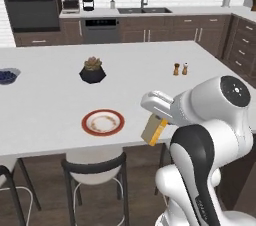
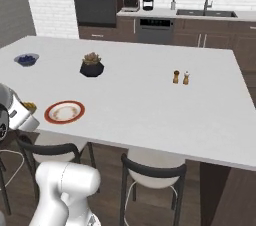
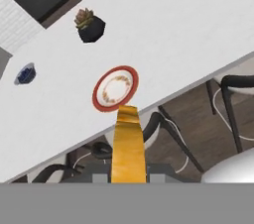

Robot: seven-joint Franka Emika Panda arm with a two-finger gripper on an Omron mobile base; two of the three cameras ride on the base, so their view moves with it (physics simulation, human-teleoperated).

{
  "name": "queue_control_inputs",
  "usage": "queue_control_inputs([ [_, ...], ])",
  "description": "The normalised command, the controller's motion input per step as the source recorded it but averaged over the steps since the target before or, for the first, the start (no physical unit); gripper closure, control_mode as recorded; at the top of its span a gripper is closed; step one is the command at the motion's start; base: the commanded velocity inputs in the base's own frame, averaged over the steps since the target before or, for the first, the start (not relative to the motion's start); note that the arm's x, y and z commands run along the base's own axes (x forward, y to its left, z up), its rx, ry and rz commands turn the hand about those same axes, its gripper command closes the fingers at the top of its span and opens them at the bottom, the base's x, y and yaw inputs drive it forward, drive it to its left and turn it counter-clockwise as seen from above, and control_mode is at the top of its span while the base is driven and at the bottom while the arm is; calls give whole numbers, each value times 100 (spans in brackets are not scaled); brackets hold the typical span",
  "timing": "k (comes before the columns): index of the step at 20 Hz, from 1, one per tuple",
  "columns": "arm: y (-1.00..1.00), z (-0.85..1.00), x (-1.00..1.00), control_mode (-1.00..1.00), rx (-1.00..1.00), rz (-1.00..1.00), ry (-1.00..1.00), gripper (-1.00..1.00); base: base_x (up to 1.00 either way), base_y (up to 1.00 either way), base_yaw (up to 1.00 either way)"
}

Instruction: Start the toaster. Once the lever pops up, take the bread to the plate on the dining counter.

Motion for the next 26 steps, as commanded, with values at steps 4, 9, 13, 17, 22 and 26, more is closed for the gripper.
queue_control_inputs([
  [4, 0, 0, 0, 100, 0, 0, 0, 100, 29, 39, -11],
  [9, 0, 0, 0, 100, 0, 0, 0, 100, 40, 44, -11],
  [13, -5, 0, 8, -100, 3, 0, 0, 100, 27, 1, -6],
  [17, -41, -1, 22, -100, 13, 6, 0, 100, 0, 0, 0],
  [22, -40, -31, 85, -100, 9, 27, 0, 100, 0, 0, 0],
  [26, -17, -61, 100, -100, 2, 40, 4, 100, 0, 0, 0],
])
